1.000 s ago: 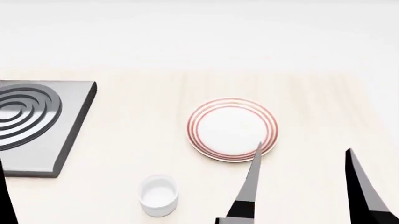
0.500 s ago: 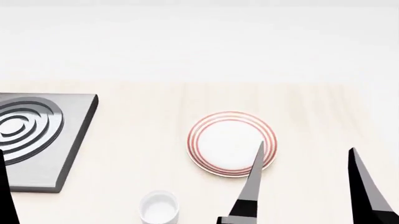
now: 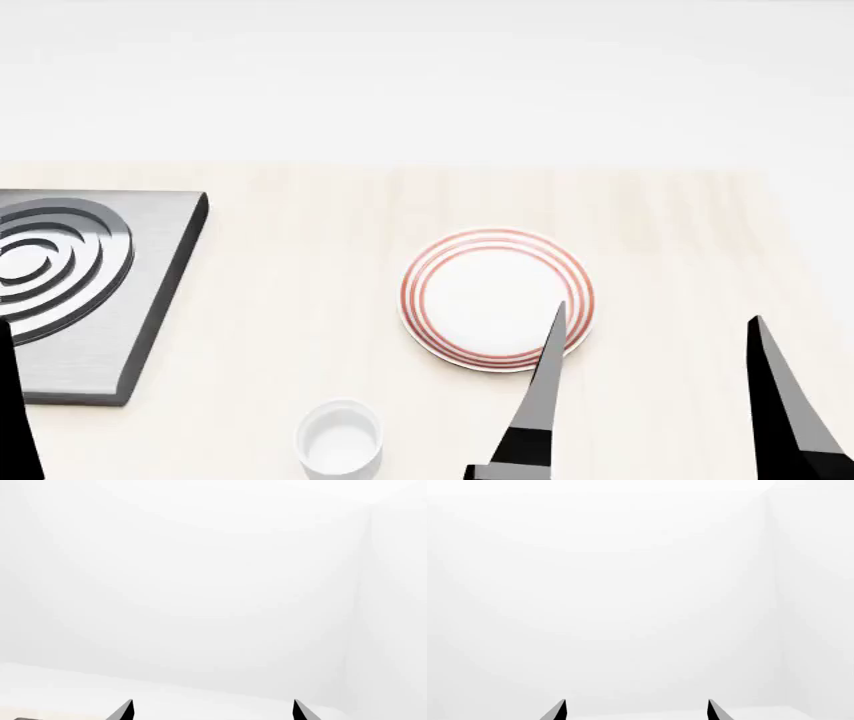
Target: Pick the akita bowl on the cookies box and place it on the plate.
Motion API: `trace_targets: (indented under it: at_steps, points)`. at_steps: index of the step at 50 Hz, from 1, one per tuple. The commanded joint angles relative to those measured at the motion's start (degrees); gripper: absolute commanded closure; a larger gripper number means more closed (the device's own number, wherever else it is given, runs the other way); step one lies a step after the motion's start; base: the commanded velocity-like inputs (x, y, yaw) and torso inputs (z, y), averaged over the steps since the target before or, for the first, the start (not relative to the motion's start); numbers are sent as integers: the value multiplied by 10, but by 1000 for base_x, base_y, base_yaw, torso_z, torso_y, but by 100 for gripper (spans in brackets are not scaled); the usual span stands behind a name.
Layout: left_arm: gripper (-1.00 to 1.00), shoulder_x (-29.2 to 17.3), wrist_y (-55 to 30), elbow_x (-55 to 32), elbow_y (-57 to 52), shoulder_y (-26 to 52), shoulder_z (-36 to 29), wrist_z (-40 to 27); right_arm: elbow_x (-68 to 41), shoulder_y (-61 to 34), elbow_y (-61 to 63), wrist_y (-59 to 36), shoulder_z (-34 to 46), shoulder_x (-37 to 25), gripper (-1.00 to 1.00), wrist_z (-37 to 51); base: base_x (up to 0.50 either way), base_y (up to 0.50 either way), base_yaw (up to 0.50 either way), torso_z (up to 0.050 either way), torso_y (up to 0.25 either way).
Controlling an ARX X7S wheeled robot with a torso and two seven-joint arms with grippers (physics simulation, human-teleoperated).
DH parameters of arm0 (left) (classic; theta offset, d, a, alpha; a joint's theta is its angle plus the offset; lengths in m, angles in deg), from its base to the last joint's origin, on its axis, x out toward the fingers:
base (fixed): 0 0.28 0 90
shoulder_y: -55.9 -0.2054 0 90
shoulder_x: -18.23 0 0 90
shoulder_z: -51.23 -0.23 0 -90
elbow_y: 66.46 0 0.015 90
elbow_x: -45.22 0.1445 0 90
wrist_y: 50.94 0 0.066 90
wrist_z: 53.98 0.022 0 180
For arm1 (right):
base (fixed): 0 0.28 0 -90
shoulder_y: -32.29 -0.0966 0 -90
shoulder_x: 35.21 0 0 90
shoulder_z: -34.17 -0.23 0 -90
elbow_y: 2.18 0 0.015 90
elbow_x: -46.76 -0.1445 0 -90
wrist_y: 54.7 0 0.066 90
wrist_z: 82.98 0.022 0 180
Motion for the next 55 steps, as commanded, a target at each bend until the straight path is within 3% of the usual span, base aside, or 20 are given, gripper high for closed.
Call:
trace_targets:
  at_steps: [1, 55]
  points:
    - [-100, -9, 0, 4, -1, 6, -13, -9, -3, -1, -3, 2, 3, -5, -100, 5, 0, 0, 0, 49, -133]
    - [-100, -48, 31, 1, 0, 21, -52, -41, -25, -6, 3, 0, 12, -33, -100, 36, 0, 0, 0, 49, -132]
